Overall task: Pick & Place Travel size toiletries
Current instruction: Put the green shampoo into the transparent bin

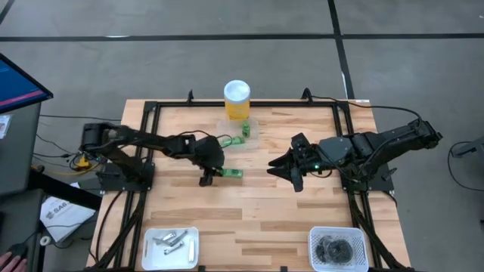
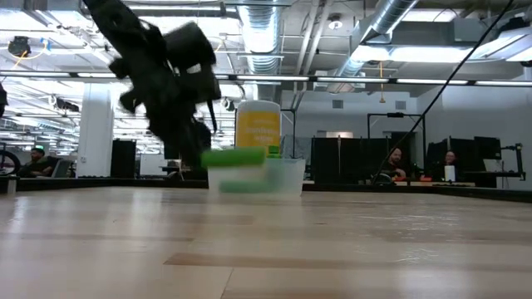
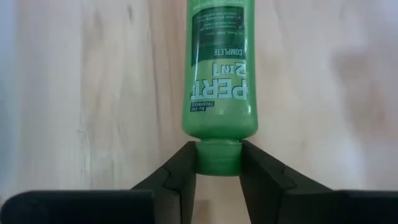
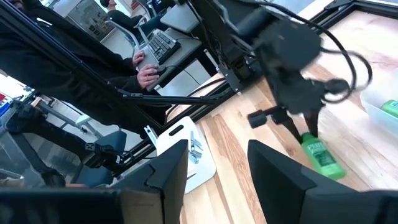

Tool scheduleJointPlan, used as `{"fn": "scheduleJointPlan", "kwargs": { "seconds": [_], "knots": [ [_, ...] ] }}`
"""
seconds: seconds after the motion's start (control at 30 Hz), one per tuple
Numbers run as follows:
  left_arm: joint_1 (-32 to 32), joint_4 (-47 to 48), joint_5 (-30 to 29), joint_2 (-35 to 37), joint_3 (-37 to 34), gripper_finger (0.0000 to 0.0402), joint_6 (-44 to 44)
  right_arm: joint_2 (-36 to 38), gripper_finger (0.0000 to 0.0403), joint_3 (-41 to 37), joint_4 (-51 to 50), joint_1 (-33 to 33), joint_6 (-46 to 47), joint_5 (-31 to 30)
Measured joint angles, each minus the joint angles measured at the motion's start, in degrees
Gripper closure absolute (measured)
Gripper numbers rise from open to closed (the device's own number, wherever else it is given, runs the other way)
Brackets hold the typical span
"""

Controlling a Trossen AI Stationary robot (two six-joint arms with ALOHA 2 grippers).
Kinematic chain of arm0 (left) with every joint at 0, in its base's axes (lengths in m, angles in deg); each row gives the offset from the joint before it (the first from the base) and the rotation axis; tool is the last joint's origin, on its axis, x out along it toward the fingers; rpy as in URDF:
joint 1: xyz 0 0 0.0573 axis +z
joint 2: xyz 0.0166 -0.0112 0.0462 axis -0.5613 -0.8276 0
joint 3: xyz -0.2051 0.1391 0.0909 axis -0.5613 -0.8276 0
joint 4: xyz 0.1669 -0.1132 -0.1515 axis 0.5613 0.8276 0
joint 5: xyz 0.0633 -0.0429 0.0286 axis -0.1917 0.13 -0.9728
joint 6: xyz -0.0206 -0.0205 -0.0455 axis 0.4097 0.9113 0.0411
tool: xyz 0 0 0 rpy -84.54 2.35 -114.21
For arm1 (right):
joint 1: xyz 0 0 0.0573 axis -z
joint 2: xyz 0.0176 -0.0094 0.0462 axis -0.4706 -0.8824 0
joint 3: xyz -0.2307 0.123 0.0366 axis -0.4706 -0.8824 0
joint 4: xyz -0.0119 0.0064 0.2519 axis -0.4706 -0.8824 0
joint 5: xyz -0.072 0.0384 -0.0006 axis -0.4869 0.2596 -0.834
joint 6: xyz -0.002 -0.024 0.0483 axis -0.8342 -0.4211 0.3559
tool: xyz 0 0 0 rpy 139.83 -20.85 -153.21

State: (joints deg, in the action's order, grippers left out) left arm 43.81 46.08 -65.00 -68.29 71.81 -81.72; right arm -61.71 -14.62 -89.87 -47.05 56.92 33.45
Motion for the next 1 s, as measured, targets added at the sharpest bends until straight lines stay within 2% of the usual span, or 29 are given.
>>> {"fn": "scheduleJointPlan", "kwargs": {
  "seconds": [0.1,0.2,0.3,0.47,0.7,1.0],
  "knots": [
    [-2.08,0.36,-3.45,5.81,0.00,0.0308,10.28,0.00,0.0242,0.01,0.14,0.00,0.00,0.00],
    [-2.97,0.35,-9.07,12.21,0.08,0.0307,14.66,0.00,0.0242,0.00,0.99,-0.04,-0.41,-0.02],
    [-1.50,0.43,-14.09,16.93,0.10,0.0307,14.15,0.02,0.0242,0.00,1.71,-0.04,-1.32,-0.02],
    [5.47,9.02,-14.87,18.97,3.93,0.0308,9.23,0.02,0.0242,-0.01,2.25,-0.04,-2.16,-0.02],
    [14.03,14.14,-11.15,14.28,10.89,0.0309,2.77,0.02,0.0242,-0.01,2.18,-0.04,-3.06,-0.02],
    [17.29,28.14,-12.57,-1.03,22.87,0.0309,-5.26,0.02,0.0242,-0.01,2.14,-0.06,-3.11,-0.02]
  ]
}}
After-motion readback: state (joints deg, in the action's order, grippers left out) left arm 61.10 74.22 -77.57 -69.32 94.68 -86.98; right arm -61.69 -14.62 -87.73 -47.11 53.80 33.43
